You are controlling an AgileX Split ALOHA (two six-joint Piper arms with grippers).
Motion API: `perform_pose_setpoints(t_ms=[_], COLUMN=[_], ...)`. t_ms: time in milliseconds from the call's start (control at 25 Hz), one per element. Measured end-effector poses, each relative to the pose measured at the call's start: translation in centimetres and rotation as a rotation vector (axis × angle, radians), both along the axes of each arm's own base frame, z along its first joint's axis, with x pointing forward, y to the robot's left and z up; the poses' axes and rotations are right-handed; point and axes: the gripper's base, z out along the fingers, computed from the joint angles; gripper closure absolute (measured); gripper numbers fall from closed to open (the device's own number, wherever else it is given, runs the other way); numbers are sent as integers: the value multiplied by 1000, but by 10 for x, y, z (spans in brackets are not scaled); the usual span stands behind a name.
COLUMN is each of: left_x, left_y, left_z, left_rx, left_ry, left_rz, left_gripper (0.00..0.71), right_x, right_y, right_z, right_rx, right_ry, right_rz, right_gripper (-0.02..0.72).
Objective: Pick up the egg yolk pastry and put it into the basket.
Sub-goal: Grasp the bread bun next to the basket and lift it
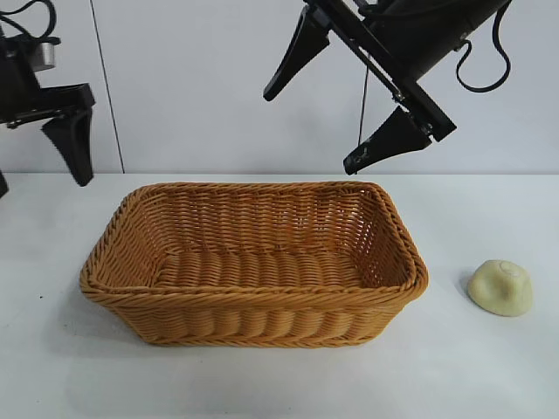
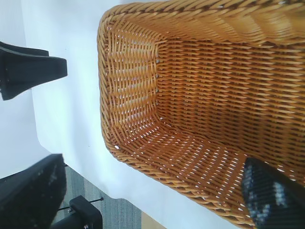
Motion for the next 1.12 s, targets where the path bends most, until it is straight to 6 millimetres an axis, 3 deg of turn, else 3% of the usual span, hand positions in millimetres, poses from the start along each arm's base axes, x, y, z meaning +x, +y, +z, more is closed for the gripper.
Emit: perform_pose_setpoints(t_ms=[200, 520, 640, 840, 1120], left_x=[-2, -9, -21, -59, -145], left_y=[22, 23, 23, 23, 23], left_z=[-1, 1, 11, 40, 92], left_rx=[38, 47, 47, 49, 49], left_ry=[33, 85, 74, 34, -116], left_rz=[30, 23, 22, 22, 15], left_gripper=[25, 25, 25, 25, 25], right_x=[0, 0, 0, 0, 0], right_y=[0, 0, 0, 0, 0], right_z=[0, 0, 0, 0, 0], right_rx=[0, 0, 0, 0, 0], right_ry=[0, 0, 0, 0, 0], right_rz=[0, 0, 0, 0, 0], right_gripper=[10, 10, 10, 10, 10])
